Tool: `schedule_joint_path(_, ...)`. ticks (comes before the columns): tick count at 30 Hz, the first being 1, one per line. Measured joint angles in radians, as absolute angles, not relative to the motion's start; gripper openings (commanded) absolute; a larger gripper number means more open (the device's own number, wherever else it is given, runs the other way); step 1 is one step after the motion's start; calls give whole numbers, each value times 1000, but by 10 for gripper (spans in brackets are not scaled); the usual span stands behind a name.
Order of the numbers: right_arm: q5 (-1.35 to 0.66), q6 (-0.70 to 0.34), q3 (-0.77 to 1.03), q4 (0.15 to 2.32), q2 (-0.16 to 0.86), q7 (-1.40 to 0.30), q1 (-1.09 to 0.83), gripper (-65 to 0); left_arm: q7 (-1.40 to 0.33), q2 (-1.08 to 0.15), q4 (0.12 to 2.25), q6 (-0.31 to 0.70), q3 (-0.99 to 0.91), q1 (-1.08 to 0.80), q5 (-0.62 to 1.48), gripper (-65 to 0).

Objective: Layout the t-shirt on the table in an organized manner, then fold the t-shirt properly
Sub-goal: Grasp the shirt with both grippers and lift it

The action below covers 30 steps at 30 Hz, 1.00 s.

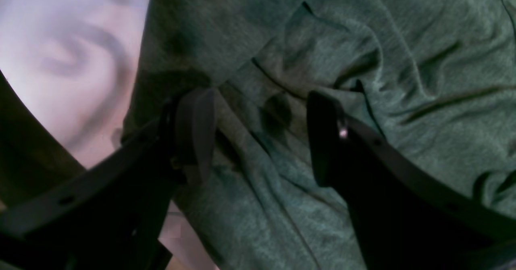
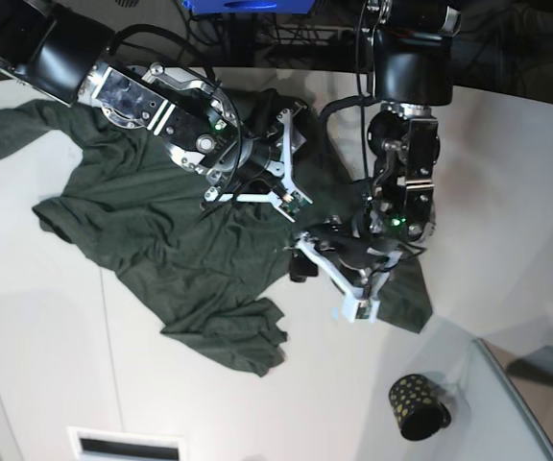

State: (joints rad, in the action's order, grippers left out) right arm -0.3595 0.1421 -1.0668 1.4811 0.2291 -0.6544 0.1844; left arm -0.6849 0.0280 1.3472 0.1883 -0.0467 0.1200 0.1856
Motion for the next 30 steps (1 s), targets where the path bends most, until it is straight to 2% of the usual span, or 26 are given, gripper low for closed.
schedule_joint_path(3,-358,142,-1066,1491,246,-657,175,-317,-692,-15,1423,183,-99,73,180,-211)
schedule_joint_path(8,-359,142,-1067,1511,238,-654,160,-317,-688,-53,1385,186,-100,70,178,-355)
schedule_joint_path(10,-359,142,-1066,1511,237,-655,160,-317,-691,-49,1361,186,-96,67,179,-385)
schedule_joint_path(25,-359,142,-1066,1511,235,-655,160,-317,-684,-47,1246,186,-97,81,180,-403)
schedule_joint_path(26,-359,142,-1066,1511,235,-655,160,-317,-684,-47,1245,186,-97,80,180,-429)
schedule_joint_path(27,-359,142,-1066,1511,235,-655,160,-317,-685,-47,1245,186,-97,80,180,-490)
schedule_joint_path(29,-359,142,-1066,1511,235,-655,160,-317,-683,-47,1246,187,-97,82,183,-650)
schedule_joint_path(30,-359,142,-1066,1511,235,-655,160,-317,-683,-46,1247,186,-97,82,180,-650)
